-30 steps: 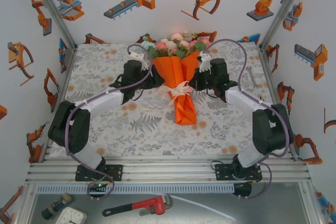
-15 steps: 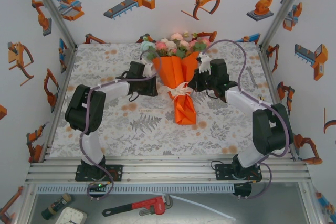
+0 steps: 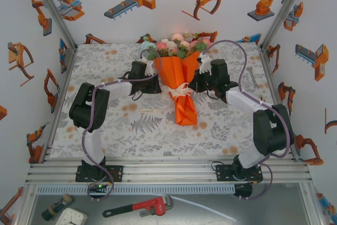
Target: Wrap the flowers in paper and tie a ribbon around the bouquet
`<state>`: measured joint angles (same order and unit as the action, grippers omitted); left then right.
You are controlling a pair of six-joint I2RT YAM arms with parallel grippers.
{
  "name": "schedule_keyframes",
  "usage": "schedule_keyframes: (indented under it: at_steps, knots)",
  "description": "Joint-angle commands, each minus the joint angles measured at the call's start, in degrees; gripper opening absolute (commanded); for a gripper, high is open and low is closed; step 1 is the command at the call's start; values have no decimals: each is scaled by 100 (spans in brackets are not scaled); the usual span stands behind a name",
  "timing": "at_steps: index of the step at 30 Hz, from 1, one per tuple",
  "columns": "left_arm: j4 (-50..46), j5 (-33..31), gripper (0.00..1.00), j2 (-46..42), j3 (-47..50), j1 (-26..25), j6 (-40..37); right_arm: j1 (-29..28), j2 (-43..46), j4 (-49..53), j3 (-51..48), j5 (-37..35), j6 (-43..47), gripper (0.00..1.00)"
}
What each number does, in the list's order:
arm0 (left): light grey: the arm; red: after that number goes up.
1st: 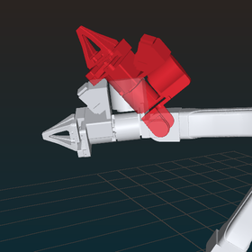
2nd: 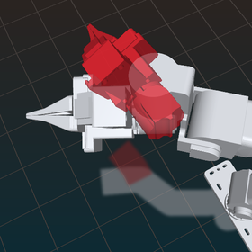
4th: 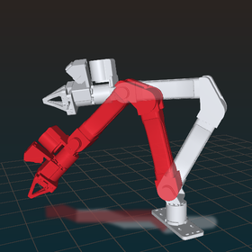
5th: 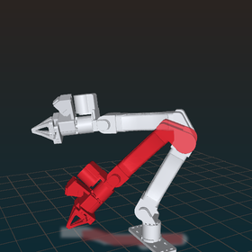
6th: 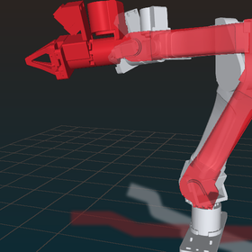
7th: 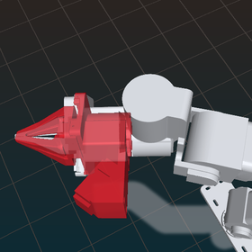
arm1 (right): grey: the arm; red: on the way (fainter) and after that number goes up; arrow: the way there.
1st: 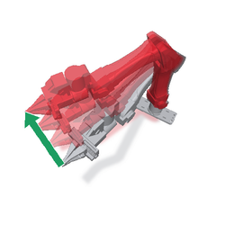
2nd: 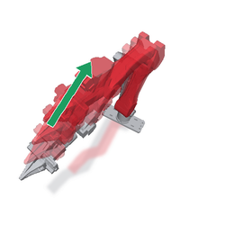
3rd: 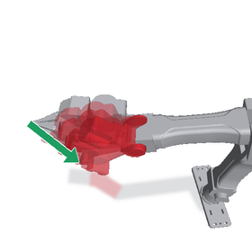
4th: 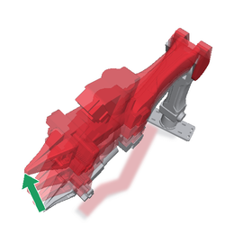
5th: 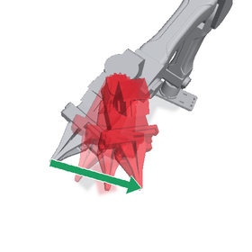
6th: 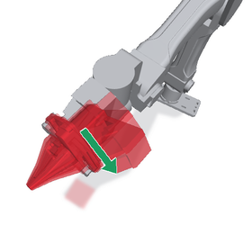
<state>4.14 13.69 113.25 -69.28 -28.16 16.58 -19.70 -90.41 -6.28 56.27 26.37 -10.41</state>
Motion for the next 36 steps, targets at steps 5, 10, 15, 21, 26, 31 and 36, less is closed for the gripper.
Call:
schedule_keyframes:
  at_steps: [5, 10, 15, 21, 26, 31, 36]
  knots:
    - [-379, -1037, 51, 333, -349, -356, -503, -24, 136, 4, 102, 128, 65, 0]
    - [-107, -525, 49, 531, -455, -440, -720, -25, 116, 11, 110, 140, 65, 0]
    - [-89, -437, 39, 677, -526, -578, -851, -29, 138, 4, 87, 132, 63, 0]
    - [-117, -729, 21, 736, -508, -594, -753, -25, 138, -13, 45, 116, 44, 0]
    - [-302, -1066, 0, 399, -367, -479, -533, -20, 246, 12, -19, -695, -95, 0]
    - [-428, -1507, 0, -412, 231, -199, -137, -1, 204, 276, 46, -1723, -146, 0]
    - [-747, -1732, 0, -993, 670, -15, 78, 6, 140, 345, 42, -2367, -137, 0]
